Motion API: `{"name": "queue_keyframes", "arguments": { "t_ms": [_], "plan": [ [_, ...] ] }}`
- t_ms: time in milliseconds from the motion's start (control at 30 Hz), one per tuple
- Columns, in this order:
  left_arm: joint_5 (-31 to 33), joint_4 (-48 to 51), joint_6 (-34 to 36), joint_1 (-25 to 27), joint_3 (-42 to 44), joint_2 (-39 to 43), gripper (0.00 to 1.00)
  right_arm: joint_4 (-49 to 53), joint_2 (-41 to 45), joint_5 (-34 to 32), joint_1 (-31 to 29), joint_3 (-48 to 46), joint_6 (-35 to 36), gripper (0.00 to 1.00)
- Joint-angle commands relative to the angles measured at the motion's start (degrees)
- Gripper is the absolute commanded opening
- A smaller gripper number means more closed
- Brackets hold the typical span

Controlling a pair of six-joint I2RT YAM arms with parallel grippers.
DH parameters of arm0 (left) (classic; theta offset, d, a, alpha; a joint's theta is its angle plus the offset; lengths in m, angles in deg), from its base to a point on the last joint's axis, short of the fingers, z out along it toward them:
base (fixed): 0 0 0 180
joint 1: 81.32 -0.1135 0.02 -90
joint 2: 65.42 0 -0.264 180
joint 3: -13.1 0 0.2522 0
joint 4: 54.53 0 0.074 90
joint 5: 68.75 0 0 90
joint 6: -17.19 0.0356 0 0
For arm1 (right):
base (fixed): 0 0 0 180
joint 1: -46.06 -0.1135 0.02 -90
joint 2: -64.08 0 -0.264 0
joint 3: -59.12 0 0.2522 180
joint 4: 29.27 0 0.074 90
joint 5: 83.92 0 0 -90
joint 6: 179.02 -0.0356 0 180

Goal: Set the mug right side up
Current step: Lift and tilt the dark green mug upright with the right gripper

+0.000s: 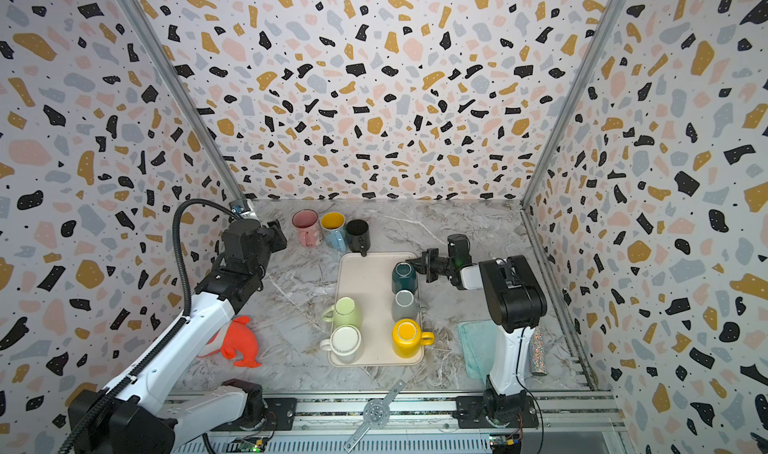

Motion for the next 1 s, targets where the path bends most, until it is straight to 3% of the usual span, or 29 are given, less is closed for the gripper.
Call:
{"name": "queue_keyframes", "arguments": {
  "t_ms": [0, 200, 400, 833, 967],
  "plan": [
    [-0.5, -0.48, 0.23, -0.64, -0.71, 0.14, 0.55, -5.82, -0.73, -2.33, -0.38, 2.04, -2.68, 0.04],
    [-0.91, -0.49, 0.32, -0.87, -1.25, 0.33, 0.55, -13.34, -2.37, -1.89, -1.51, 4.32, -4.52, 0.0],
    [-3.18, -0.76, 0.26, -0.91, -2.07, 0.26, 0.55, -17.59, -1.11, -1.81, -2.74, 7.17, 0.17, 0.0],
    [-11.45, -3.71, -1.78, -0.91, -3.52, -0.47, 0.52, -12.71, 6.27, -0.8, -5.78, 13.73, 25.12, 0.0],
    [-15.32, -4.1, -2.01, -0.92, -5.25, -1.75, 0.52, -7.29, 9.83, -1.84, -7.19, 14.83, 36.99, 0.0]
  ]
}}
